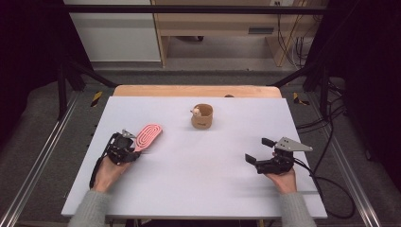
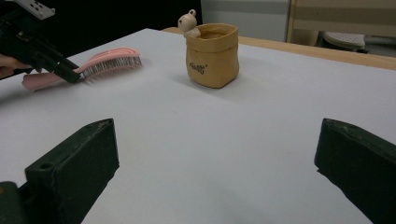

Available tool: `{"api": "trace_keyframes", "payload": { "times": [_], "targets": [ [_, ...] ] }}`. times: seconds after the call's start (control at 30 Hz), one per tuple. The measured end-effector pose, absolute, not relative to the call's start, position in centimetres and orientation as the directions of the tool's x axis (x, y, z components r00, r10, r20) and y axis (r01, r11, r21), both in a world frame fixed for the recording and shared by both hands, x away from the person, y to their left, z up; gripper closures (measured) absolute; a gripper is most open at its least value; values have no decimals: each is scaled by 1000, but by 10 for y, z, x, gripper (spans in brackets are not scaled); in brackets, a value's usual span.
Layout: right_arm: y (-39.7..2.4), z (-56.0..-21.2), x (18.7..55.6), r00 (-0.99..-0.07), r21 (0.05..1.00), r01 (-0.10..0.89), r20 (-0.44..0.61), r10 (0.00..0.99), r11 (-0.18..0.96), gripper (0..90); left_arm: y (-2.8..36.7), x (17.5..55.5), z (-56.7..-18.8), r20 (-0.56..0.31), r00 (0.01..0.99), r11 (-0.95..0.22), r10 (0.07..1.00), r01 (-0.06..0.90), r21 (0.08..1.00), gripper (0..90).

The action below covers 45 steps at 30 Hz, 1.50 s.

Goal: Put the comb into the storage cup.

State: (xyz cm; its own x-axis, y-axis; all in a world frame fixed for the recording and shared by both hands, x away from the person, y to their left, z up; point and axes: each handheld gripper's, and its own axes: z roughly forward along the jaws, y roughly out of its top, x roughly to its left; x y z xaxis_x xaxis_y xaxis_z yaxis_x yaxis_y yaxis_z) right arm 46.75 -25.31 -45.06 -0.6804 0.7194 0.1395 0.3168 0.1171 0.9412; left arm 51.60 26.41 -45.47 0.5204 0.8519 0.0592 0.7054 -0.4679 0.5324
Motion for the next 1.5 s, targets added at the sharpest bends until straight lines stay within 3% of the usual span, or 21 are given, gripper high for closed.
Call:
{"api": "trace_keyframes", "payload": {
  "times": [0.33, 1.5],
  "targets": [
    [-253, -451, 468, -681, 941, 318, 140, 719, 118, 3, 264, 514, -452, 77, 523, -475, 849, 692, 544, 693],
    [-253, -450, 467, -677, 941, 321, 149, 721, 106, 3, 247, 479, -426, 101, 510, -421, 854, 564, 710, 692]
  ]
}}
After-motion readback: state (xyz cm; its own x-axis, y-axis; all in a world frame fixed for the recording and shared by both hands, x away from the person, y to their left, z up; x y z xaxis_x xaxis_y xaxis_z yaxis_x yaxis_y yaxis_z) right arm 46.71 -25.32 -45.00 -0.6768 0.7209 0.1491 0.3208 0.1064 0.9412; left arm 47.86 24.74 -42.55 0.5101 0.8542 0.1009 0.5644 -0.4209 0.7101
